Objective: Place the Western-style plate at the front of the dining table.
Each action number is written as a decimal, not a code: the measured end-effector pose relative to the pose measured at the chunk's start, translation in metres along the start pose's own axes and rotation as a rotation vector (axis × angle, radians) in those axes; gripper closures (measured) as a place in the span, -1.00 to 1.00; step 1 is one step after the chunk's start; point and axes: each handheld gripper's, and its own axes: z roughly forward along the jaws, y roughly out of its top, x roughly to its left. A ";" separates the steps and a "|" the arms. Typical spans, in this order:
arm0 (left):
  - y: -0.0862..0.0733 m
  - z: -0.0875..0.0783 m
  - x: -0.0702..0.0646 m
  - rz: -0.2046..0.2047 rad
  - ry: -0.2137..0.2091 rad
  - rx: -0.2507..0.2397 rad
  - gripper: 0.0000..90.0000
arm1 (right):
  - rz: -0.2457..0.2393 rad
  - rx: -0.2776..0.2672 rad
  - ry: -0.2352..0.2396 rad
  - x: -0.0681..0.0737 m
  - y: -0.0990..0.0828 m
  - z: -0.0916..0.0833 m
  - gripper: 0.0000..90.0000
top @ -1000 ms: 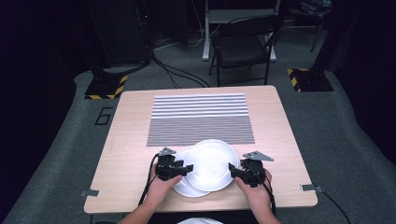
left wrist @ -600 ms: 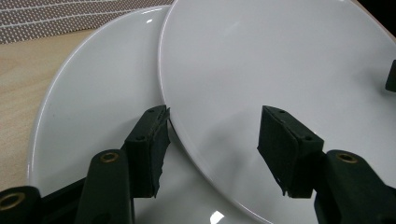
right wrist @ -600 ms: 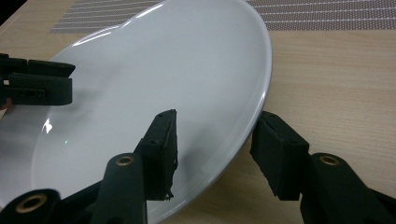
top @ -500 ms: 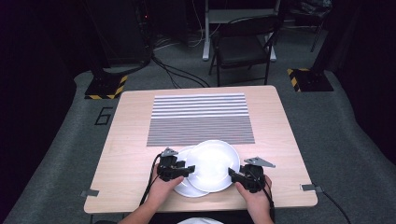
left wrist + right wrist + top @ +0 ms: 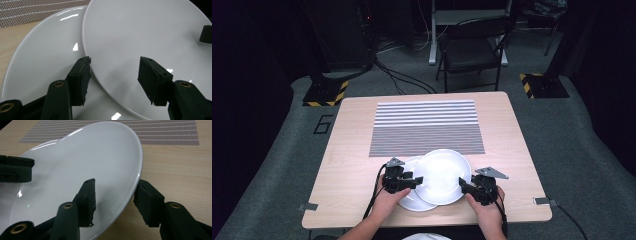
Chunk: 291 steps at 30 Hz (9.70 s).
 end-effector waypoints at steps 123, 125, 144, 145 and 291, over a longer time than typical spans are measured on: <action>0.018 -0.030 0.004 -0.053 -0.007 -0.086 -0.03 | 0.010 -0.004 0.053 0.025 0.023 0.009 -0.02; 0.019 -0.030 0.005 -0.053 -0.009 -0.087 -0.03 | 0.006 -0.006 0.055 0.025 0.025 0.010 -0.02; 0.027 -0.029 0.016 -0.073 -0.009 -0.096 -0.03 | -0.008 -0.012 0.060 0.027 0.037 0.018 -0.02; 0.027 -0.029 0.016 -0.073 -0.009 -0.096 -0.03 | -0.008 -0.012 0.060 0.027 0.037 0.018 -0.02; 0.131 0.007 0.100 -0.175 0.106 -0.194 0.12 | -0.053 -0.061 -0.011 0.024 0.144 0.120 0.04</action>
